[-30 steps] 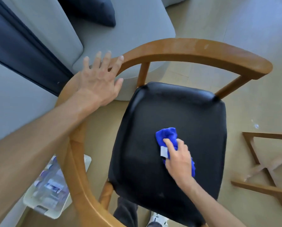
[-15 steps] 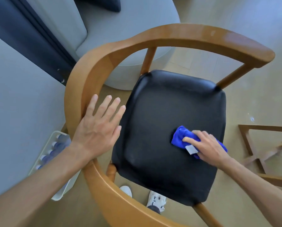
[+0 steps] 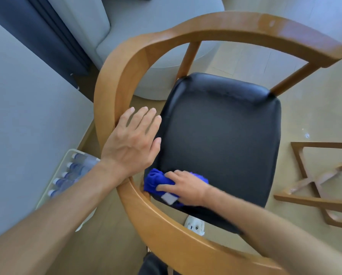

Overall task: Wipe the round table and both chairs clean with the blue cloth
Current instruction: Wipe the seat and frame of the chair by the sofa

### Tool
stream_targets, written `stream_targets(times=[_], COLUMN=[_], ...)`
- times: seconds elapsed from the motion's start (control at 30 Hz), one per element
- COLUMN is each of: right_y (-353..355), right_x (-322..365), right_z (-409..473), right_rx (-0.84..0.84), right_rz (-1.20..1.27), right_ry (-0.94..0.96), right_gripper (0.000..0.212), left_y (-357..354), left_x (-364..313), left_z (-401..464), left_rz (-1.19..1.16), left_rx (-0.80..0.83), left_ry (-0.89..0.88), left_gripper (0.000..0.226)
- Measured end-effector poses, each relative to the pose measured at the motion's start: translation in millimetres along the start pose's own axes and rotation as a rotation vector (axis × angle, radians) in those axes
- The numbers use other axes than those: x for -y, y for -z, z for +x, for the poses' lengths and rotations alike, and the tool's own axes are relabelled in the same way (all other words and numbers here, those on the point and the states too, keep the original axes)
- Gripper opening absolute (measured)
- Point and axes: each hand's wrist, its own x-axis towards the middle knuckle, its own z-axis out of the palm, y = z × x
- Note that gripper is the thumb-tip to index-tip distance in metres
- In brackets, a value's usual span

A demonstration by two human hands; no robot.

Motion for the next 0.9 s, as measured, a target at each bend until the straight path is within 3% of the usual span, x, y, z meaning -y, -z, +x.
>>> stream_targets(times=[0.07, 0.23, 0.33, 0.53, 0.63, 0.7, 0.8, 0.9], right_y=[8, 1, 3, -17, -15, -17, -19, -7], right_x=[-34, -70, -57, 31, 28, 8, -35, -70], right_z=[-43, -153, -147, -38, -48, -102, -206, -238], right_rx=[0.103, 0.388, 0.38, 0.177, 0.195, 0.319, 0.489, 0.507], right_rz=[-0.089, -0.111, -0.136, -0.132, -0.201, -0.197, -0.14, -0.13], right_ry=[0.034, -0.194, -0.259, 0.046, 0.135, 0.147, -0.021, -0.241], right_gripper=[0.074, 0.07, 0.06, 0.053, 0.049, 0.043, 0.036, 0.038], left_y=[1, 2, 1, -3, -5, -6, -6, -8], left_x=[3, -1, -1, 1, -1, -1, -2, -1], left_z=[0, -2, -3, -6, -3, 0, -1, -3], left_rz=[-0.001, -0.037, -0.056, -0.112, -0.12, -0.12, -0.109, -0.102], left_rx=[-0.003, -0.027, -0.021, -0.064, -0.093, -0.095, -0.108, -0.128], left_ry=[0.006, 0.005, 0.012, 0.01, 0.006, -0.005, -0.022, -0.026], left_gripper=[0.05, 0.05, 0.051, 0.05, 0.049, 0.05, 0.047, 0.045])
